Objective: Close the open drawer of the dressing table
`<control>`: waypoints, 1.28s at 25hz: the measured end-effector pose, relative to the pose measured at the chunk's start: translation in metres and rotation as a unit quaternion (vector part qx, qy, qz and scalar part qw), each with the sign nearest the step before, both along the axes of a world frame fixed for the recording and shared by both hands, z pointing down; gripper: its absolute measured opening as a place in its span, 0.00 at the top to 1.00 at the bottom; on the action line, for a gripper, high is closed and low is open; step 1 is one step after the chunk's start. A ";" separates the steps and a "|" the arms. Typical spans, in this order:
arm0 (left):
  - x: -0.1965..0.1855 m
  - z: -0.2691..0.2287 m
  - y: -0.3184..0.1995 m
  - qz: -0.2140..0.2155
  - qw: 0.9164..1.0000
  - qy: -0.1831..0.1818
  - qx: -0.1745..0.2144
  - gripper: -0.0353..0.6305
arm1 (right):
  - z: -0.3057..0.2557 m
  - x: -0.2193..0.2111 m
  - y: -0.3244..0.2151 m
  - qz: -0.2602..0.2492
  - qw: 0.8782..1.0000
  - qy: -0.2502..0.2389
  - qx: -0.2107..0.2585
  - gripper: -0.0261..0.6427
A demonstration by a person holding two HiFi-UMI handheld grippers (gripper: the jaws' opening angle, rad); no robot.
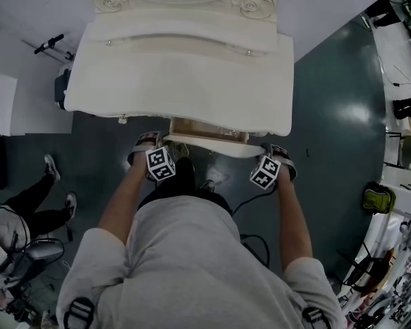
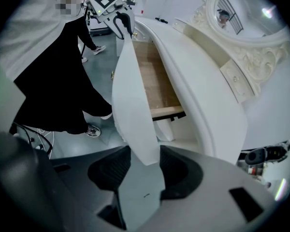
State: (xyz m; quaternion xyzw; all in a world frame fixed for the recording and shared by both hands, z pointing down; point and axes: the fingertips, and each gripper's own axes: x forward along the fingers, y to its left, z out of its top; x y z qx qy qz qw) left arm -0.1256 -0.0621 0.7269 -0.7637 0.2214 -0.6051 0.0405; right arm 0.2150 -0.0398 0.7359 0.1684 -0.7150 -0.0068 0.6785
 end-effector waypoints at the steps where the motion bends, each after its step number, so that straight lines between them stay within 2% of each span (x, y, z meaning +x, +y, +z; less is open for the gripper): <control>1: 0.000 0.000 -0.001 0.000 1.000 0.001 0.001 0.75 | -0.001 -0.001 -0.002 0.000 1.000 -0.002 0.002 0.68; 32: -0.001 -0.001 -0.017 0.031 0.999 0.019 -0.013 0.76 | -0.002 -0.002 -0.019 0.020 0.999 0.013 0.026 0.67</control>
